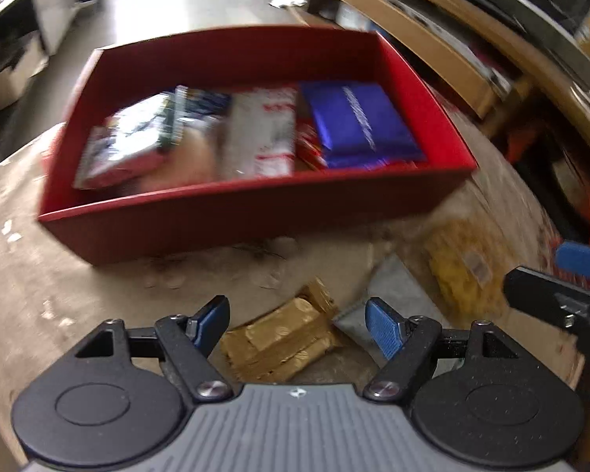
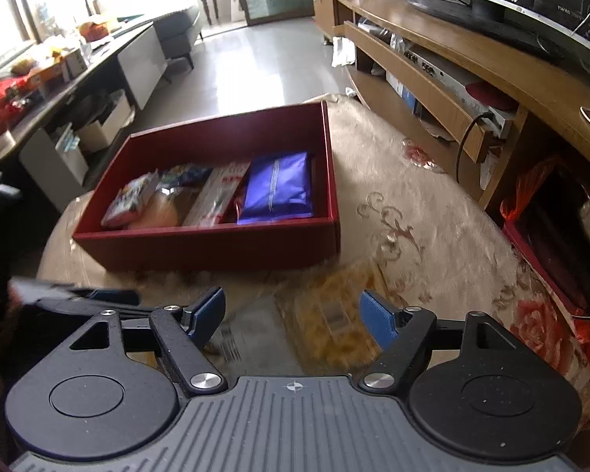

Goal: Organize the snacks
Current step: 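Withdraw both grippers from the box toward the remaining snacks, then move the left gripper over the gold pastry while the right approaches the silver pack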

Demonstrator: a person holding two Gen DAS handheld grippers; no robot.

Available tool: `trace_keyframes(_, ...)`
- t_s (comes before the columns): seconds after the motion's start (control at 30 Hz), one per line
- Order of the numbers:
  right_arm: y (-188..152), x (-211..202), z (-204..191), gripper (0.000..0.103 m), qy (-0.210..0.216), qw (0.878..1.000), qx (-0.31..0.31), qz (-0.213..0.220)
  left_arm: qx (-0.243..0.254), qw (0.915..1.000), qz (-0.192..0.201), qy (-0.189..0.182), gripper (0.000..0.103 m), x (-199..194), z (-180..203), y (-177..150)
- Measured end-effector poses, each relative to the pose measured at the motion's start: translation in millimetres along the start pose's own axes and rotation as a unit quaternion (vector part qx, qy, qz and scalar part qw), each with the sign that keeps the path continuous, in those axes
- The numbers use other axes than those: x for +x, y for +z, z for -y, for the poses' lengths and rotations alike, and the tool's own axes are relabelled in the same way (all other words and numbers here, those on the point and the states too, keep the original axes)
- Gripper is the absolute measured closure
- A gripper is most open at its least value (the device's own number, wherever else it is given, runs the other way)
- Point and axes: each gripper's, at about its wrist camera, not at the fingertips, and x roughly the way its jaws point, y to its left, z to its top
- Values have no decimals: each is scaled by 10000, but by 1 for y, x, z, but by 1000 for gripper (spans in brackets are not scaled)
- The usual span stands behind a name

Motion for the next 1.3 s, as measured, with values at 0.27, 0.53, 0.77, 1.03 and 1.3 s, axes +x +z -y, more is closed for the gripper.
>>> trace_keyframes(0.27,-4,-2,19,21,157,9995,227,-136,791,9964,-144,-265,30,18,6,9)
trace_keyframes(0.53,-1,1,25,19,299,9986,392,-200,1049,9925,-282,-557,30,8,3,-15)
trace_keyframes(0.77,-4,-2,23,19,332,9987,293,-265,1551,9869,-294,-337,30,-5,20,-41)
trace_keyframes(1.03,-26,-10,16,19,307,9987,-36,-412,1350,9904,-256,-125,26,3,19,-35)
trace_keyframes(1.3,-50,-25,24,17,336,9985,47,-424,1110,9931,-284,-246,44,-6,2,-43)
